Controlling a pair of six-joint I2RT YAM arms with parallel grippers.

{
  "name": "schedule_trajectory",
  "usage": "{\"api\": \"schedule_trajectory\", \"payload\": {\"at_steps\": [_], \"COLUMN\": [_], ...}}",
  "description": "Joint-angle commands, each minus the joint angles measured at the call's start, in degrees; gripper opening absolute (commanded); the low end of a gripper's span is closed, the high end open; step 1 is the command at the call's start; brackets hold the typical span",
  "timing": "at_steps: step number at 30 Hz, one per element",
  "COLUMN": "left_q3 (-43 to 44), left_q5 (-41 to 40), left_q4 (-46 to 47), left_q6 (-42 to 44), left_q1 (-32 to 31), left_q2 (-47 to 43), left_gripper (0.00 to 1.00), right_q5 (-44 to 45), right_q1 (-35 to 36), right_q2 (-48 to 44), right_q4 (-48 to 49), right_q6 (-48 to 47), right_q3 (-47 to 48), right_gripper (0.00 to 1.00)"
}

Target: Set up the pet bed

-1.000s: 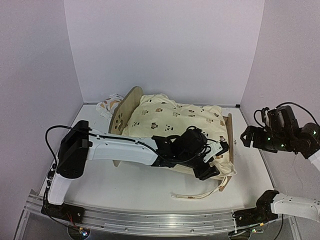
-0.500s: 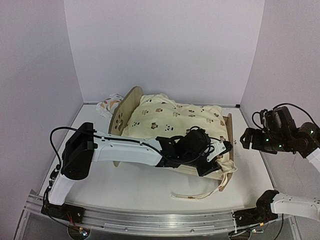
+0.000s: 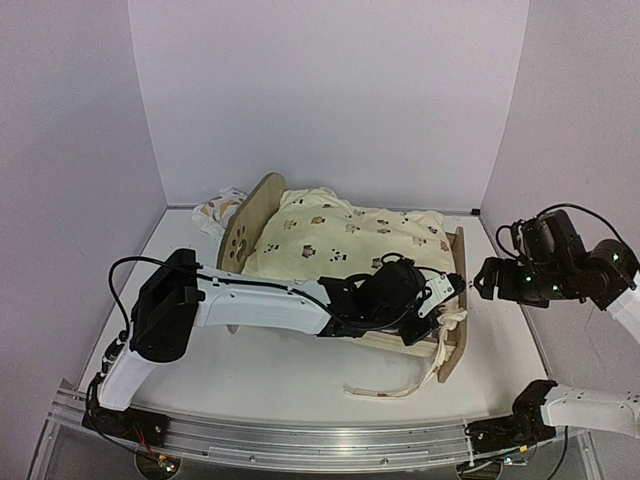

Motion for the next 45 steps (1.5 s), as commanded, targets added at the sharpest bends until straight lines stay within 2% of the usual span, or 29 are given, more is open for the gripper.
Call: {"api": "schedule_trajectory", "payload": {"at_steps": [1,5,9,11,15,21,29,37,40,45], "left_q3": [0.49,-0.01,0.48,1.52,2.87,1.79,0.54,-0.56,-0.80,-1.33], "left_q5": [-7.41,-8.04,-7.23,-6.64,-6.11,-6.32,-6.24,-6.35,-6.40,-6.46], "left_q4": [3.15,3.13,3.17,2.59,1.88,2.04,2.33,2.89,2.93,2.86], "left_q6": [-1.35,-2.71,-3.87,-4.16,-3.82,-3.76,-3.72,-3.80,-3.81,-3.82], "left_q1": [2.86,5.65,8.33,9.19,9.76,9.91,9.99,10.03,10.07,10.07], "left_q2": [-6.24,-9.75,-12.49,-13.28,-14.44,-15.68,-16.31,-17.03,-17.35,-17.55], "left_gripper": [0.00,0.00,0.00,0.00,0.00,0.00,0.00,0.00,0.00,0.00], "right_q5": [-7.81,-21.18,-32.83,-35.46,-38.60,-39.20,-35.78,-36.09,-35.82,-34.95], "right_q1": [0.25,0.25,0.29,0.28,0.35,0.82,1.81,2.41,2.43,2.51], "right_q2": [2.68,4.60,6.14,6.68,8.66,14.10,17.44,19.49,18.90,17.22], "right_q4": [1.45,4.83,9.82,12.56,18.97,26.42,29.50,31.39,31.57,31.73], "right_q6": [-1.73,-2.95,-2.57,-1.95,-1.73,-2.46,-3.06,-2.91,-2.93,-3.02], "right_q3": [3.81,3.69,2.66,1.45,-1.74,-4.50,-6.18,-7.74,-8.19,-9.01], "right_gripper": [0.95,0.89,0.73,0.66,0.62,0.62,0.51,0.27,0.15,0.02]}}
